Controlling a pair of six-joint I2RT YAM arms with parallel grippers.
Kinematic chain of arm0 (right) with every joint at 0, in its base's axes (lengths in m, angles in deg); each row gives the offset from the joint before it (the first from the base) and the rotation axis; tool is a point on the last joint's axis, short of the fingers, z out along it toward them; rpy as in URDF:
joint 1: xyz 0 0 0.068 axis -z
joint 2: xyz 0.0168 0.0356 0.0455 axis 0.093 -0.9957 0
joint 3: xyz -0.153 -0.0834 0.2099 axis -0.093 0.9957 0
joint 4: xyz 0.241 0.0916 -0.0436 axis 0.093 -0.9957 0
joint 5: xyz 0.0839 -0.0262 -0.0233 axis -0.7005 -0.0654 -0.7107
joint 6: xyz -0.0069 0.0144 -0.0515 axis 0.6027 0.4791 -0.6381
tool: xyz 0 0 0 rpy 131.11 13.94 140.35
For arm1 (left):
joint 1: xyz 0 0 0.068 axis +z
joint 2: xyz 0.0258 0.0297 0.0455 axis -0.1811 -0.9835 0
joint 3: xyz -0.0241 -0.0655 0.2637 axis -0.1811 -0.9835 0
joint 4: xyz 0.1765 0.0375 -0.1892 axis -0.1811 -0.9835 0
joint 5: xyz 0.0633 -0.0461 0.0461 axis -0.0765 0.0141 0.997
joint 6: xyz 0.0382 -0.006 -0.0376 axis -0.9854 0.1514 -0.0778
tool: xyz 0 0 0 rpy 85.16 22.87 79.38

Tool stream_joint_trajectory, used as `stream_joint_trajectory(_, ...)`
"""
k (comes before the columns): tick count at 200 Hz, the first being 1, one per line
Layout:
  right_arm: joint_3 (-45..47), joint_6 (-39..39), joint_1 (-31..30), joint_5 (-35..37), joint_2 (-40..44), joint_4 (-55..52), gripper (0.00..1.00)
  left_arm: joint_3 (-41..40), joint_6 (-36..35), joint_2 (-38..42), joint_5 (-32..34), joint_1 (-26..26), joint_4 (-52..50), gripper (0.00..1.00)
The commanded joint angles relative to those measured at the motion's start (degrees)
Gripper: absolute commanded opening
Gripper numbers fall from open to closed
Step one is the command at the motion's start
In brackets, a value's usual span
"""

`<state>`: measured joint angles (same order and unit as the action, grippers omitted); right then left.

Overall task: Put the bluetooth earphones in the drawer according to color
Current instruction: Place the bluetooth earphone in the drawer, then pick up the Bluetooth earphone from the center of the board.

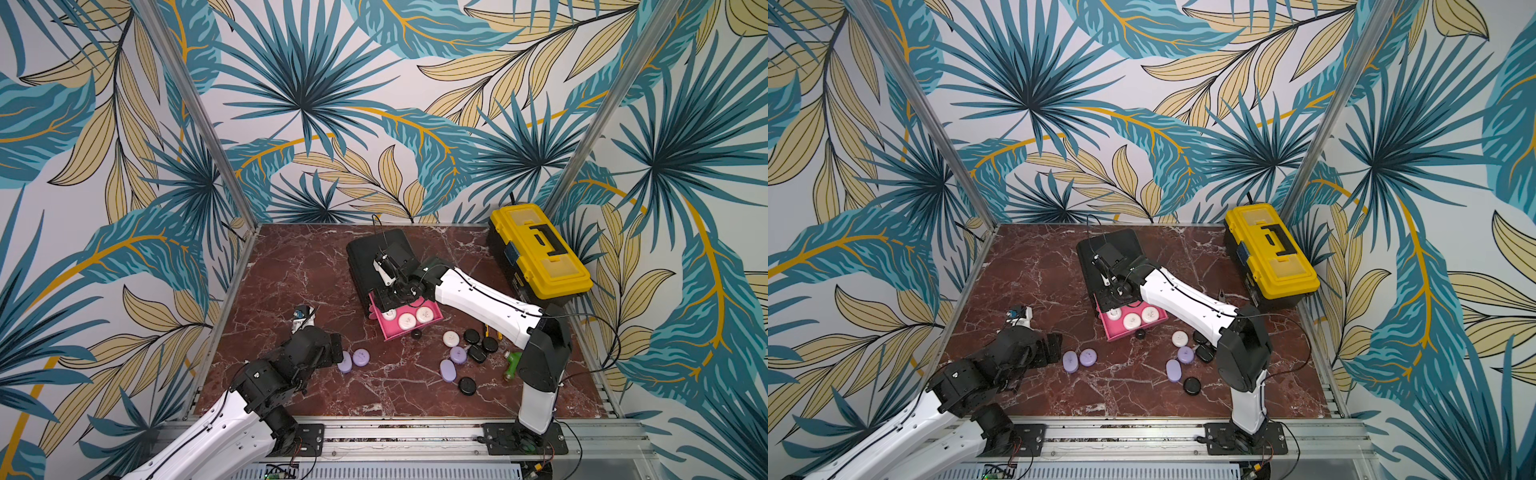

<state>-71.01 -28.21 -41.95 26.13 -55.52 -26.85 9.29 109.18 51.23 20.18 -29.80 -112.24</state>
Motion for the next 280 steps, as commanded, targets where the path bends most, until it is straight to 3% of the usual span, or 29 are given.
stream_joint_trajectory(1, 1.3, 0.4, -0.1, 0.4, 1.9, 0.5, 0.63, -1.1, 0.3, 0.6, 0.5, 0.3, 0.2, 1.00)
stream_joint_trajectory(46, 4.9, 0.7, -0.1, 3.1, 8.1, 0.4, 0.65, -0.9, 0.5, 0.7, 0.4, 0.4, -0.1, 1.00)
stream_joint_trajectory(123, 20.2, 1.8, 0.9, 8.2, 23.6, -0.1, 0.70, -0.8, 0.5, -0.7, -1.3, 0.4, 2.5, 1.00)
stream_joint_trajectory(209, 35.6, 3.5, 11.6, 6.4, 37.8, -0.7, 0.70, -0.4, 0.7, -3.0, -2.2, 0.3, 4.3, 1.00)
stream_joint_trajectory(280, 44.3, 2.0, 21.8, -1.1, 37.6, 3.4, 0.68, -0.7, 1.0, -3.3, -2.2, 0.3, 4.6, 1.00)
